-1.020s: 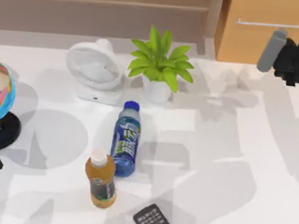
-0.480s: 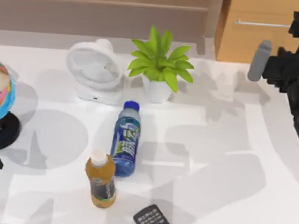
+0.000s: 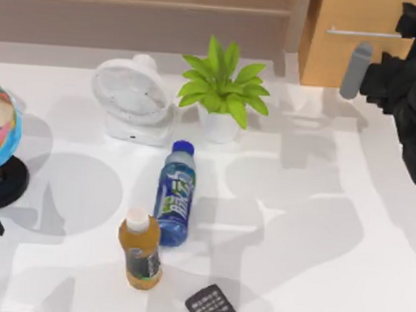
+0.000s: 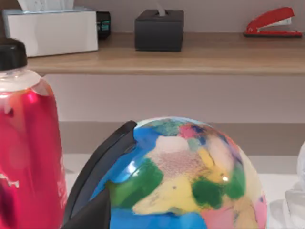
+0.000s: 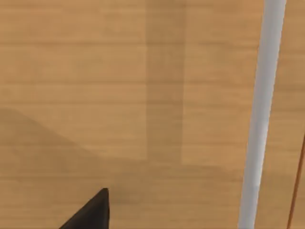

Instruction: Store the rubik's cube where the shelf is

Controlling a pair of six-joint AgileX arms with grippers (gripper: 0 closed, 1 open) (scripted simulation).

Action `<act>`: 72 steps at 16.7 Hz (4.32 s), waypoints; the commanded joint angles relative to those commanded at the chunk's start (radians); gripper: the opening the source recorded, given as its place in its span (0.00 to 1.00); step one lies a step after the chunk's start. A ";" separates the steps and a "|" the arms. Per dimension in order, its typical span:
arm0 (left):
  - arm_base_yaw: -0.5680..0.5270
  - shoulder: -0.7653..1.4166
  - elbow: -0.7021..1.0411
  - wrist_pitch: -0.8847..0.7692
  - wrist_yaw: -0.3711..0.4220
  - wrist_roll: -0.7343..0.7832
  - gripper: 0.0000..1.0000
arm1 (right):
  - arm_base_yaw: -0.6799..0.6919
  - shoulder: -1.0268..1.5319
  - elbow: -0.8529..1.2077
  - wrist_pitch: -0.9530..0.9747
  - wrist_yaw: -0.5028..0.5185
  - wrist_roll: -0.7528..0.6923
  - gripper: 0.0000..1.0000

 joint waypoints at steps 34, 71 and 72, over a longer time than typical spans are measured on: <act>0.000 0.000 0.000 0.000 0.000 0.000 1.00 | 0.033 -0.102 -0.265 0.136 0.027 0.005 0.00; 0.000 0.000 0.000 0.000 0.000 0.000 1.00 | 0.158 -0.285 -0.788 0.490 0.154 0.008 0.30; 0.000 0.000 0.000 0.000 0.000 0.000 1.00 | 0.158 -0.285 -0.788 0.490 0.154 0.008 0.38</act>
